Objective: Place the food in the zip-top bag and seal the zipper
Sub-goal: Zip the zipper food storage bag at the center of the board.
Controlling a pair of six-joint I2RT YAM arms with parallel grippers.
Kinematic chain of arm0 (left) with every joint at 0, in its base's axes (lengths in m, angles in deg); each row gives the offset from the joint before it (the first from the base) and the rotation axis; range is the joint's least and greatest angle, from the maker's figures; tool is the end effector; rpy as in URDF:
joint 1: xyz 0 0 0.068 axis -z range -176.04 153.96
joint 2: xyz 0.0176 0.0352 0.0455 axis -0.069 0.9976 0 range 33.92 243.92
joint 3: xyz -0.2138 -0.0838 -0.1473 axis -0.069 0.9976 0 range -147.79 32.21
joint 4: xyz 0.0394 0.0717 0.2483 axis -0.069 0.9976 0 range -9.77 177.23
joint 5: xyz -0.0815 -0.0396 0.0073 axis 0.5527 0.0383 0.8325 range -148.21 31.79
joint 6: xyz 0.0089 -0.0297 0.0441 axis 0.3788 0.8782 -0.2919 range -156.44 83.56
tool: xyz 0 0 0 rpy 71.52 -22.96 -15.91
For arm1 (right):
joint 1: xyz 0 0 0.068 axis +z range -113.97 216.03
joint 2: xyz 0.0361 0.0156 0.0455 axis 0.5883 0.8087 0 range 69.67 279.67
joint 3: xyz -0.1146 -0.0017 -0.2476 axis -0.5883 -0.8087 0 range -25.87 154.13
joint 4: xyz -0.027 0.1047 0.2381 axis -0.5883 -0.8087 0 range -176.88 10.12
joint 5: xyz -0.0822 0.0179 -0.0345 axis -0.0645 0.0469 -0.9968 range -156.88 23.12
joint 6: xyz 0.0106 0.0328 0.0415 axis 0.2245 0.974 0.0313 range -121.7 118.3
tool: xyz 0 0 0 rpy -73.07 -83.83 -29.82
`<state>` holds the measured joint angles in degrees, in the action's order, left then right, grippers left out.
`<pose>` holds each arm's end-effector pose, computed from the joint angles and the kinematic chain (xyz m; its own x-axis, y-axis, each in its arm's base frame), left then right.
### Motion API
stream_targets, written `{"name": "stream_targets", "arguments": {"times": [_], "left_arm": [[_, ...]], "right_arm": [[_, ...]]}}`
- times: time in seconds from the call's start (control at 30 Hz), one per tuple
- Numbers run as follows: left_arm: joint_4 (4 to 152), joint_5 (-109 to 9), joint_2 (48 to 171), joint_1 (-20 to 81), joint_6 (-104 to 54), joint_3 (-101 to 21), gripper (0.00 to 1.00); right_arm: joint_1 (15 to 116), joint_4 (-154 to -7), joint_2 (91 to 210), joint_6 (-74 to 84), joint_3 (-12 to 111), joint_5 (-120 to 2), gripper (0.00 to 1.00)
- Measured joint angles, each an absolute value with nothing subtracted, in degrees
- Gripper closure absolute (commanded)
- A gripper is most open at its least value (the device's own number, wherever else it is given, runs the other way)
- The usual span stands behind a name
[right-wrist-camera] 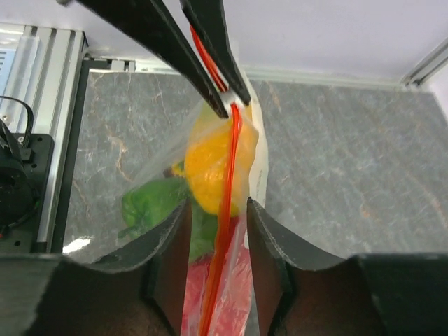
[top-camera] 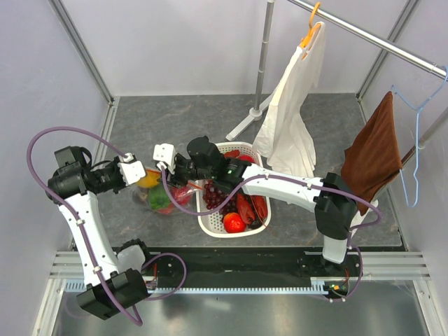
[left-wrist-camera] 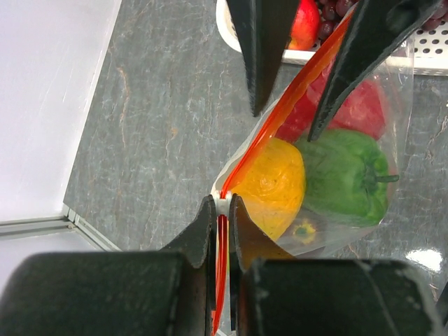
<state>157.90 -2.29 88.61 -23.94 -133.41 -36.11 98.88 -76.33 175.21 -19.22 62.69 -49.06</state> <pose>0.1309 0.0359 0.3605 0.1544 0.7109 -0.6861 0.7817 0.3368 0.5248 0.1946 0.4032 0.3287 0.1949 -0.2481 -0.9489 -0.9692 0.0995 -0.2251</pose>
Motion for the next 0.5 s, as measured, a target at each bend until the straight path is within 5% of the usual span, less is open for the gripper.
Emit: {"name": "stream_targets", "arguments": {"times": [0.07, 0.1, 0.5], "left_arm": [[157.9, -2.2, 88.6, -23.9, -133.4, -36.1, 0.98], [157.9, -2.2, 88.6, -23.9, -133.4, -36.1, 0.98], [159.9, -3.1, 92.4, -23.6, -131.9, -38.4, 0.98]], "right_arm": [[98.9, -77.7, 175.9, -19.2, 63.2, -49.4, 0.79], [98.9, -78.3, 176.2, -18.9, 63.5, -49.4, 0.97], [98.5, -80.0, 174.8, -20.6, 62.1, -49.8, 1.0]]}}
